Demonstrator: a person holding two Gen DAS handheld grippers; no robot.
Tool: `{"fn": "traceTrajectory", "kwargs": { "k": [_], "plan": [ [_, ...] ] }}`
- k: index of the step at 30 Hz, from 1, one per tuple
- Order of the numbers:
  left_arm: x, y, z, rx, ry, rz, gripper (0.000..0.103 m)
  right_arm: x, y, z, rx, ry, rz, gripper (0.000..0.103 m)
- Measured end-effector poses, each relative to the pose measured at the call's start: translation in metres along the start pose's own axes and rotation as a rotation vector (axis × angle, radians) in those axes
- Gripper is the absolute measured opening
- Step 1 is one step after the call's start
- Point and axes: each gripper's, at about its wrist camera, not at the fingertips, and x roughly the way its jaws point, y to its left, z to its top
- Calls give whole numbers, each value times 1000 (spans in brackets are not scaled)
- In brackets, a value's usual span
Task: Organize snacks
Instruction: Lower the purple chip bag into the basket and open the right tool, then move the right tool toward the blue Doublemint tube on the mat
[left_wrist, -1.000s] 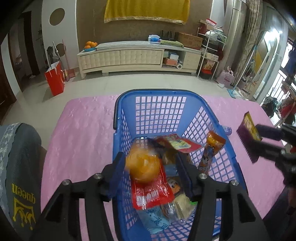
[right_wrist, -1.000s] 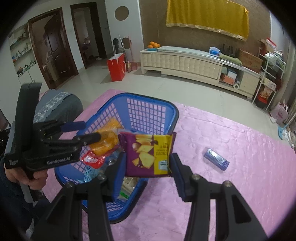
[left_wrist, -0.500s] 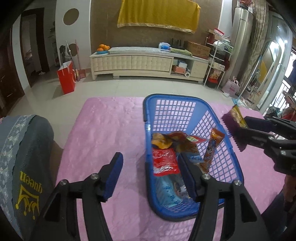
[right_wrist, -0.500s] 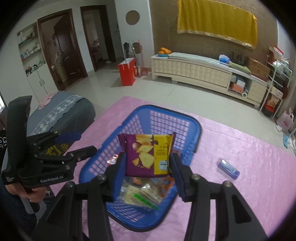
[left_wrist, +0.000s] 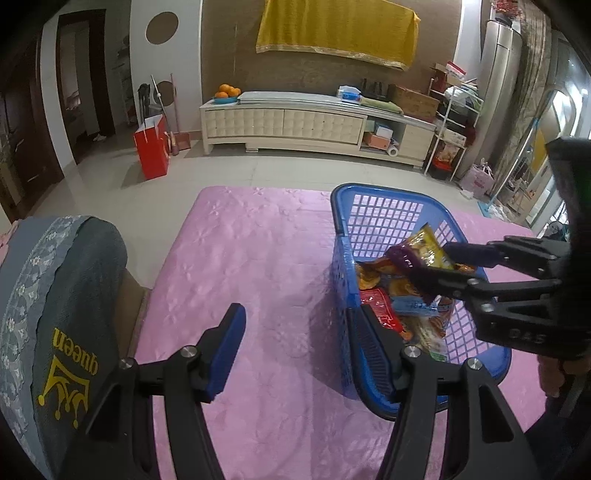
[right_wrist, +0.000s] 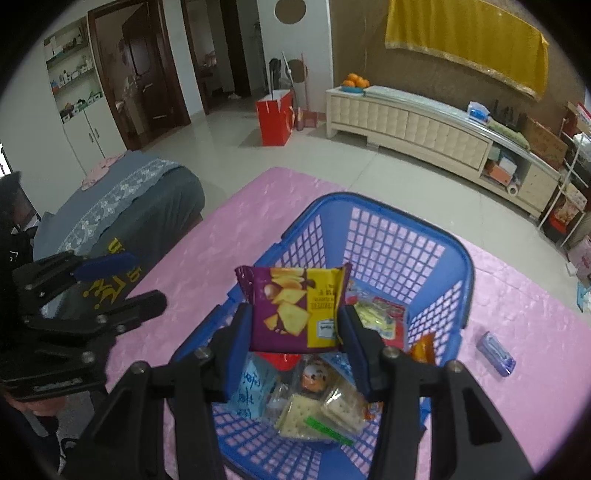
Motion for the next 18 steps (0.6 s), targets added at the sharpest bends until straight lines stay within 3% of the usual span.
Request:
{"fn": "traceTrajectory", "kwargs": {
  "k": [7,9,12,18],
  "plan": [
    [8,3,-1,-17,13,14,59,25,5,4,-38,34,-26,58],
    [10,3,-3,-21,21,16,59,26,6,3,-57,36,-37,70],
    [10,0,-5,-19,28,20,59,22,2,-1,-58,42,-43,80],
    [-5,-14,-5,0,11,13,59,-11,-14,-8,-14,6,-31,82]
  ]
}}
